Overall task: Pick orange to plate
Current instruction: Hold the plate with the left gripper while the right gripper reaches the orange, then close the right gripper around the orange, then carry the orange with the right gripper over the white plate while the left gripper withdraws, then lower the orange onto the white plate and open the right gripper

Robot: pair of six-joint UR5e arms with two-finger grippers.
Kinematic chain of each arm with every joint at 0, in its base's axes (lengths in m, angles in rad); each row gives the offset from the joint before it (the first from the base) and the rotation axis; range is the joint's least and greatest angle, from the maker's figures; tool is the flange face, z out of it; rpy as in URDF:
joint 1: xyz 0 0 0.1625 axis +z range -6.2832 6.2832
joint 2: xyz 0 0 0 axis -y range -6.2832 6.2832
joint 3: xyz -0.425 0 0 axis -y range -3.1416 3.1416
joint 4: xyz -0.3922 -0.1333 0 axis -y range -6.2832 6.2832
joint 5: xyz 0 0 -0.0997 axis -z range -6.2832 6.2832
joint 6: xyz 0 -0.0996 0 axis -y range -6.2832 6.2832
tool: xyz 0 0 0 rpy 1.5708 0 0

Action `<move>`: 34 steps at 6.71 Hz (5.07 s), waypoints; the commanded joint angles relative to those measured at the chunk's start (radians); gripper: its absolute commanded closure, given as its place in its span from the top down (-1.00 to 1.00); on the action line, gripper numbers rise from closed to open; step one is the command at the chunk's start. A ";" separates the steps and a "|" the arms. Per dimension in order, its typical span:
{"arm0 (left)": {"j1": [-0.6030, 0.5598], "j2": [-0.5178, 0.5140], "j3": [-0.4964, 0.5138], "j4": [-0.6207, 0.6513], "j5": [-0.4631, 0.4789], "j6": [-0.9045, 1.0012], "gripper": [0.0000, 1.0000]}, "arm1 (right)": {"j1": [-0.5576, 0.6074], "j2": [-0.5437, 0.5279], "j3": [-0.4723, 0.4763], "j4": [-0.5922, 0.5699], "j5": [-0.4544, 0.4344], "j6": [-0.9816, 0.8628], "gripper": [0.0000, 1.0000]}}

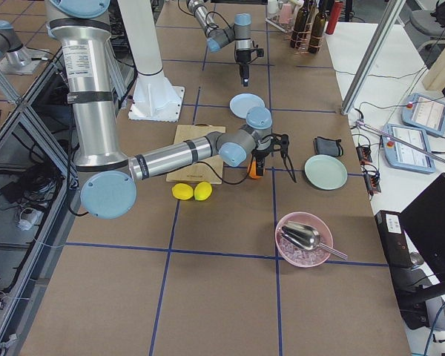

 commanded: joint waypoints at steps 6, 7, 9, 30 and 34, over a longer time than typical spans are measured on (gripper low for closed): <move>0.002 0.009 -0.004 0.000 0.031 0.002 0.90 | -0.153 0.021 -0.026 0.002 -0.187 0.095 1.00; 0.002 0.009 -0.004 0.000 0.031 0.002 0.91 | -0.156 0.019 -0.035 0.002 -0.224 0.092 1.00; 0.002 0.009 -0.007 0.000 0.031 0.000 0.94 | -0.171 0.022 -0.044 0.004 -0.230 0.095 1.00; -0.138 0.353 -0.418 -0.068 -0.037 -0.003 0.99 | -0.509 0.680 -0.308 -0.225 -0.471 0.530 0.18; -0.142 0.359 -0.415 -0.059 -0.040 0.000 0.99 | -0.457 0.571 -0.078 -0.356 -0.390 0.514 1.00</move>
